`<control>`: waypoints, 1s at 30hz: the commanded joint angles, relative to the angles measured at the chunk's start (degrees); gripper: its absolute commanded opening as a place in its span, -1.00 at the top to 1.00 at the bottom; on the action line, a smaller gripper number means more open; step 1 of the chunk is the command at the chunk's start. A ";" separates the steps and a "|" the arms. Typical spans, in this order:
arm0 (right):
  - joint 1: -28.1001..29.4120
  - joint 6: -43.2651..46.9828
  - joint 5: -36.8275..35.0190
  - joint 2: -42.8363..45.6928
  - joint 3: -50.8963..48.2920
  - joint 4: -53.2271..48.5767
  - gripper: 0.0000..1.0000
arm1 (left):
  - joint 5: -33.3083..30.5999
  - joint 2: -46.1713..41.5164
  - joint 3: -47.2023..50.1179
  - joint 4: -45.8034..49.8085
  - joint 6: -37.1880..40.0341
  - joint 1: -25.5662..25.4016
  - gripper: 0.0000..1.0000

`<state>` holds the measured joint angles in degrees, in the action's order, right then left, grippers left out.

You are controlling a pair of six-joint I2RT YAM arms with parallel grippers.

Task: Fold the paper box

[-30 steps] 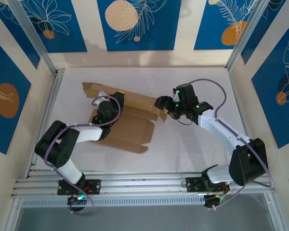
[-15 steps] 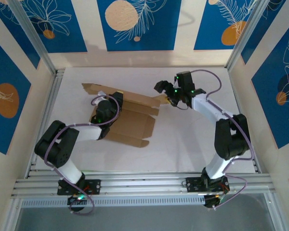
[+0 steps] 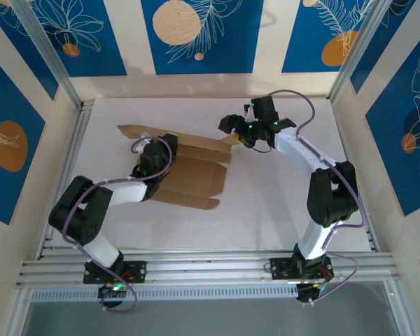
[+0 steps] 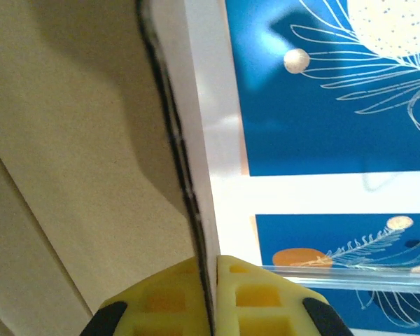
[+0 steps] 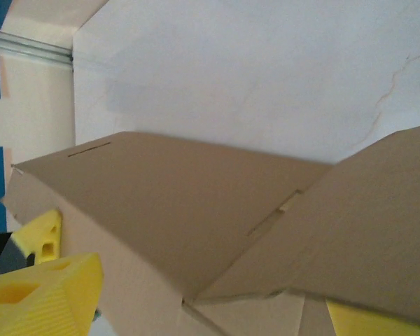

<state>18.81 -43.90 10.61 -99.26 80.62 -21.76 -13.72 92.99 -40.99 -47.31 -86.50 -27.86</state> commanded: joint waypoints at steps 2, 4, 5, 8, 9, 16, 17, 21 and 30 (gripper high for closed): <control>0.22 2.73 1.87 4.17 2.03 -6.64 -0.61 | -6.43 -3.80 -6.04 15.89 -0.45 0.17 1.00; 0.86 3.25 1.70 5.39 2.62 -7.36 -0.57 | -7.43 -3.65 -7.26 17.72 -0.96 0.17 1.00; 0.96 3.03 1.86 5.98 2.94 -7.73 -0.52 | -7.76 -3.31 -7.64 17.89 -1.30 0.17 1.00; 0.89 1.88 2.53 6.11 5.81 -10.73 -0.38 | -8.25 -2.40 -8.78 19.01 -2.00 0.17 1.00; 1.05 1.64 2.86 5.65 7.11 -11.98 -0.37 | -8.23 -2.08 -8.99 19.35 -2.26 0.17 1.00; 5.13 1.99 0.24 -0.39 15.56 -18.16 -0.37 | -6.78 0.52 -5.40 9.56 -2.68 0.04 1.00; 5.50 1.93 0.20 -1.47 16.13 -18.24 -0.37 | -6.71 0.54 -4.91 9.28 -2.78 0.15 1.00; 6.33 2.36 -1.32 -5.25 17.39 -18.43 -0.38 | -6.72 -0.61 -3.47 10.30 -2.45 0.09 1.00; 7.00 0.00 0.98 -8.35 13.00 -13.64 -0.42 | -5.23 -1.15 -2.87 9.34 -1.81 0.08 1.00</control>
<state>25.56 -42.33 9.26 -107.35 95.24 -37.65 -19.70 92.68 -45.04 -38.35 -89.71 -27.86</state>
